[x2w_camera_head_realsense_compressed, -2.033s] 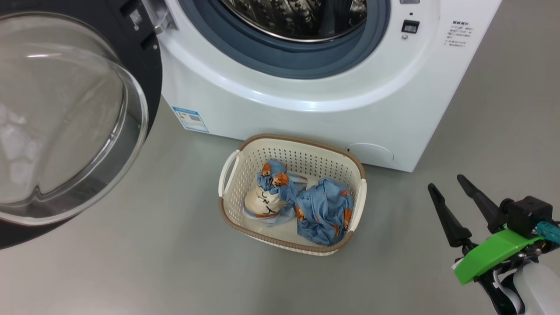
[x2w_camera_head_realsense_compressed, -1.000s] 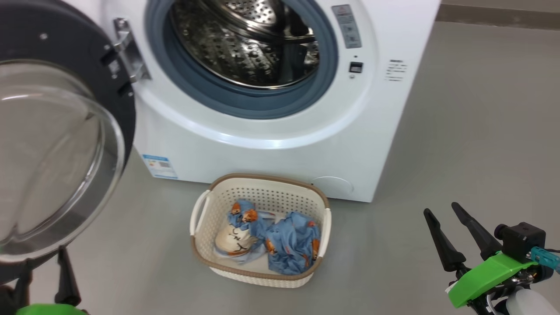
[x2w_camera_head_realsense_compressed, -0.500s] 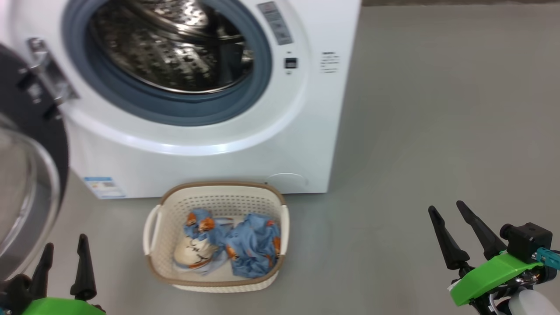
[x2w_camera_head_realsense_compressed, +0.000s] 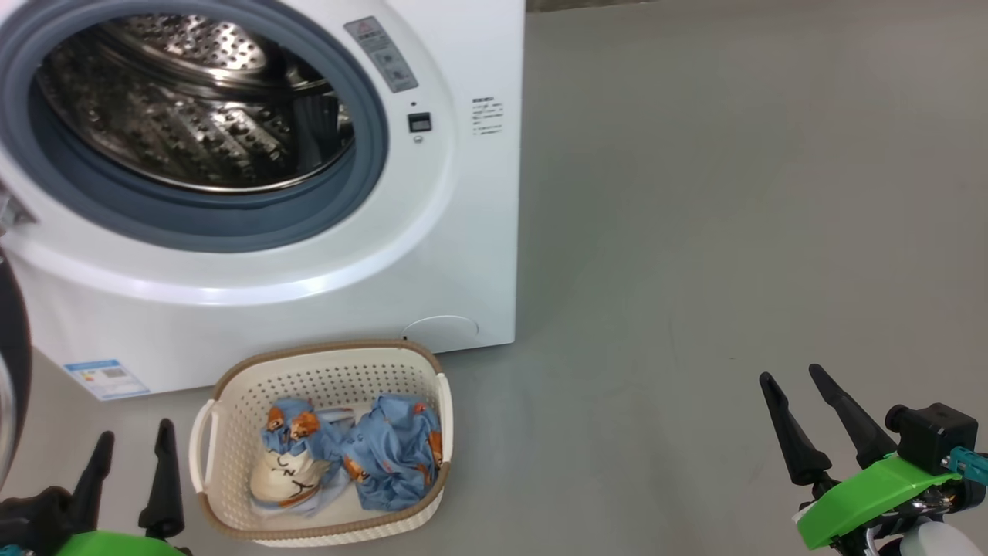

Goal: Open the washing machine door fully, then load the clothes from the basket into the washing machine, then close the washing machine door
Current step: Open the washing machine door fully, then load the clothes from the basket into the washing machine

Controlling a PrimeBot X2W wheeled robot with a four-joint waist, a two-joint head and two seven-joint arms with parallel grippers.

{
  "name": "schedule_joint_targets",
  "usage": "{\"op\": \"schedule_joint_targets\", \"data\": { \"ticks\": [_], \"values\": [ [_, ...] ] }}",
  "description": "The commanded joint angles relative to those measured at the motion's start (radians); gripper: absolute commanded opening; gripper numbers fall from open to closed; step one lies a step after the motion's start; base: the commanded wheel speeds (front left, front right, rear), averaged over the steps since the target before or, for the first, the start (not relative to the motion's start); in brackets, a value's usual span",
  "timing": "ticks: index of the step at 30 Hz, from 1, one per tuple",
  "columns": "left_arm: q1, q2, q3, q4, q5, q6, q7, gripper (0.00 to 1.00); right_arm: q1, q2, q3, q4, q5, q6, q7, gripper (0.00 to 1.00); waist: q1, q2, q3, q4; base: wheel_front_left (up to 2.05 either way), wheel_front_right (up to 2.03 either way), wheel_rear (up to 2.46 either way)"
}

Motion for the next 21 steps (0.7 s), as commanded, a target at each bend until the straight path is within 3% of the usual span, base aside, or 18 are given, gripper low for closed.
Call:
{"op": "schedule_joint_targets", "data": {
  "ticks": [1,21],
  "values": [
    [-0.006,0.033,0.032,-0.025,-0.007,-0.002,-0.006,1.0,0.01,-0.012,0.011,-0.025,-0.008,0.002,-0.012,1.0,0.0,0.0,-0.005,-0.011,0.0,0.0,0.0],
    [-0.02,0.039,0.015,-0.028,-0.034,-0.002,-0.006,1.0,-0.012,-0.013,0.011,-0.027,-0.013,0.002,-0.012,1.0,0.0,0.0,0.009,0.007,0.0,0.0,0.0]
  ]
}}
